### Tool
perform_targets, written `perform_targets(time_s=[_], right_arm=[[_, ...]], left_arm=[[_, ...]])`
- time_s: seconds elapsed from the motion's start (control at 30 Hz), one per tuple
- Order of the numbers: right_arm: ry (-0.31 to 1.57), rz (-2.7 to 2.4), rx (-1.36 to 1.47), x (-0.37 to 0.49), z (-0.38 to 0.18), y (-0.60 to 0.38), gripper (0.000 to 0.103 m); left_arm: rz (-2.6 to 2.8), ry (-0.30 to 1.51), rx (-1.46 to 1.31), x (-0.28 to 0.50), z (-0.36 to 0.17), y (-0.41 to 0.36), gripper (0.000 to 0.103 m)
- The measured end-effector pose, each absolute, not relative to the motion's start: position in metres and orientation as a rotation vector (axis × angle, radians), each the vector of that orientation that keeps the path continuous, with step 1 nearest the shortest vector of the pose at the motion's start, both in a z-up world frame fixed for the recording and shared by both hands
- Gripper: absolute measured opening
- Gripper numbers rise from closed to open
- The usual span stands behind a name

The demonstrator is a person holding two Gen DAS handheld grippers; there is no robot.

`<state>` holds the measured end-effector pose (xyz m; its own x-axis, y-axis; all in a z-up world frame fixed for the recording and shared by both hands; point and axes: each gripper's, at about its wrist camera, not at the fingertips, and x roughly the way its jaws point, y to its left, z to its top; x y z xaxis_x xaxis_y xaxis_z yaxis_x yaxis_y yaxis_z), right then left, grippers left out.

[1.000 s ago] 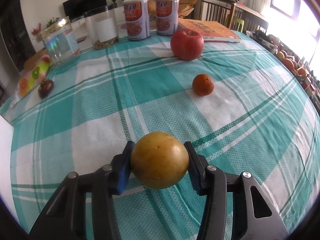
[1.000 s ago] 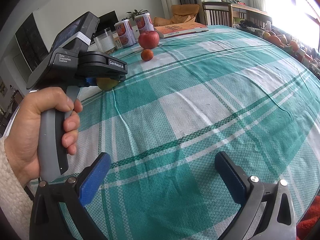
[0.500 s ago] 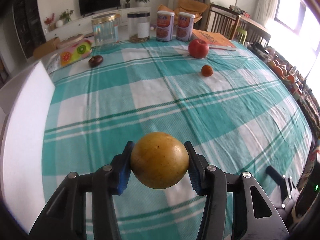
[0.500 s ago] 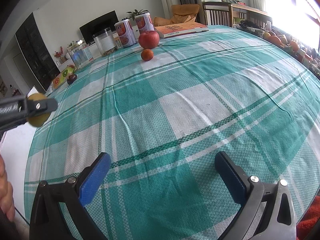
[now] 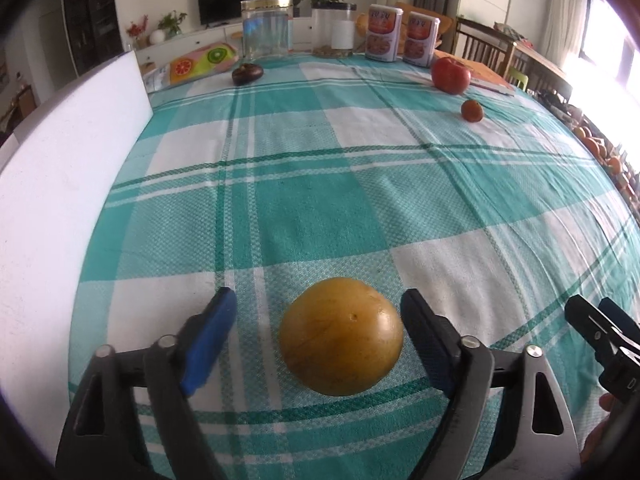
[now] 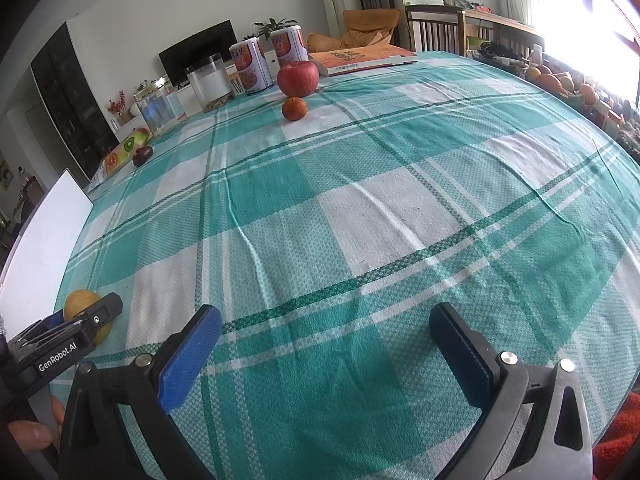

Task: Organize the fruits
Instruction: 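Grasp the yellow pear with the left tool while the right tool grasps the tangerine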

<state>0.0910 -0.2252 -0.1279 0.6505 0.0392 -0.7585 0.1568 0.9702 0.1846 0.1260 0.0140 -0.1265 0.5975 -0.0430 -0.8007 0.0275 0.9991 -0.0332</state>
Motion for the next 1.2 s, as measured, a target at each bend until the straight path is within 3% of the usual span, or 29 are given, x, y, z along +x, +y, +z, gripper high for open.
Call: perform_targets(time_s=[0.2,0.4,0.63,0.77,0.9,0.97,1.0,1.2], right_arm=[[0.863,-0.063,0.241,0.091,-0.129,-0.226,0.103],[0.909,0.070,0.287,0.101,-0.122,-0.239,0.103],[0.886,0.158,0.185,0.239,-0.090,-0.261,0.102],[0.913,0.198,0.109,0.312,-0.100,-0.252,0.079],[0.911,0.171,0.123,0.351,-0.111,-0.247,0.072],[0.953,0.177,0.138,0.364,-0.122,-0.244,0.039],[0.941,0.167,0.122,0.364,-0.122,-0.243,0.033],[0.842,0.285,0.287,0.300,-0.102,-0.253,0.030]], left_arm=[[-0.030,0.936,0.013,0.128,-0.129,0.012,0.095],[-0.030,0.934,0.011,0.128,-0.130,0.013,0.096],[-0.031,0.933,0.010,0.128,-0.130,0.013,0.097],[-0.032,0.933,0.009,0.128,-0.130,0.013,0.097],[-0.032,0.933,0.009,0.128,-0.130,0.013,0.097],[-0.033,0.933,0.009,0.128,-0.130,0.013,0.097],[-0.033,0.933,0.009,0.128,-0.130,0.013,0.097],[-0.174,0.907,-0.104,0.121,-0.125,0.026,0.098]])
